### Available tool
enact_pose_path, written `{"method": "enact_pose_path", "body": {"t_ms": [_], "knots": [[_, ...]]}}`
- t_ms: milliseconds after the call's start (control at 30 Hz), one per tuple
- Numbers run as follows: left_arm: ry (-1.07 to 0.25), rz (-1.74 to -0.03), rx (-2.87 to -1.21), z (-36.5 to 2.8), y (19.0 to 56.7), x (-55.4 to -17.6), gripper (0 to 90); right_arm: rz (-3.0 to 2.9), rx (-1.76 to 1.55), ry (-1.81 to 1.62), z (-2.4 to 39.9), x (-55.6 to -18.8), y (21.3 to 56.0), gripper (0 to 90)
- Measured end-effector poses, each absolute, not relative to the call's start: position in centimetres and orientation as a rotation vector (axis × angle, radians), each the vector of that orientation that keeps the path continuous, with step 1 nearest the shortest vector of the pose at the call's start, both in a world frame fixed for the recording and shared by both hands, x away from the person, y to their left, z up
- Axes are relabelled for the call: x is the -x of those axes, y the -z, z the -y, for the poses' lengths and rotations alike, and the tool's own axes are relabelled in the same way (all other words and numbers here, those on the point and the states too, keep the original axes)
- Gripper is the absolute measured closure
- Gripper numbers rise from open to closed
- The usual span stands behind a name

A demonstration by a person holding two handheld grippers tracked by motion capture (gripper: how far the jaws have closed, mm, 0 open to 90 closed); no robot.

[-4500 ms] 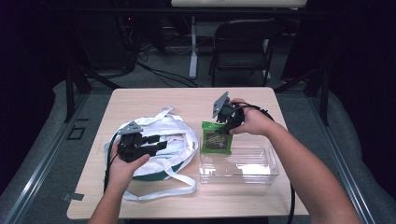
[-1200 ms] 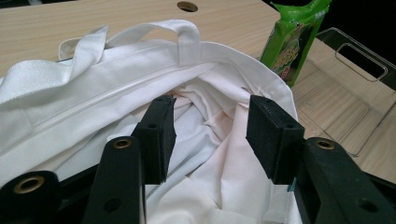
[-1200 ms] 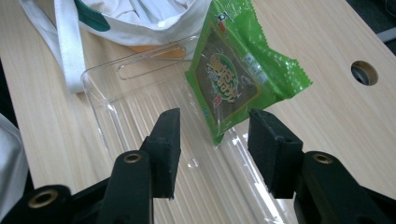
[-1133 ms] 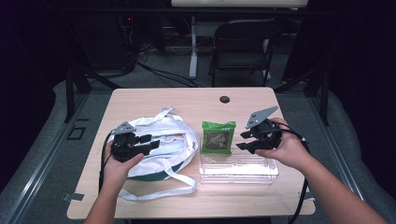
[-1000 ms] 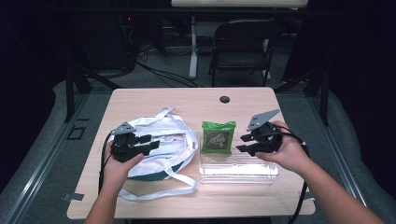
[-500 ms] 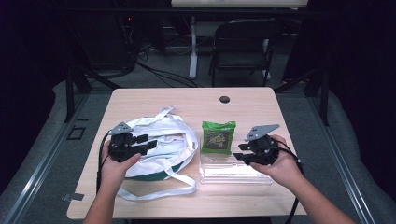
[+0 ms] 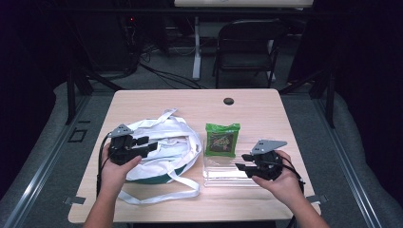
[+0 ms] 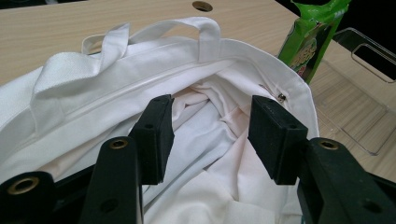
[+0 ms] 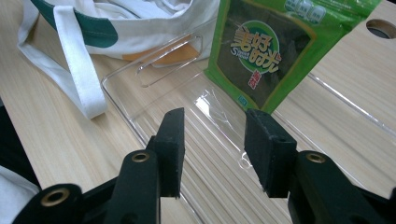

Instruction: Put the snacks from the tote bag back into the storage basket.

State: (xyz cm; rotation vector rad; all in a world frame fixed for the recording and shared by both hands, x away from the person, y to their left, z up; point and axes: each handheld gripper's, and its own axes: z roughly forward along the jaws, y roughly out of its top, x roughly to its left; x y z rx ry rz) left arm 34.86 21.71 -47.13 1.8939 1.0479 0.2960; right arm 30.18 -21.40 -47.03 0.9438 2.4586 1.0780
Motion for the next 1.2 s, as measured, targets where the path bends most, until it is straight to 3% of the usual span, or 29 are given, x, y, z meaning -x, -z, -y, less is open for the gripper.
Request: {"method": "enact_pose_path", "body": {"t_ms": [1200], "knots": [[-0.312,-1.07,-1.898,-22.2,47.7,-35.0,48.8,-2.111,-1.173,-1.288,27.3,-28.4,50.7,57.4]]}}
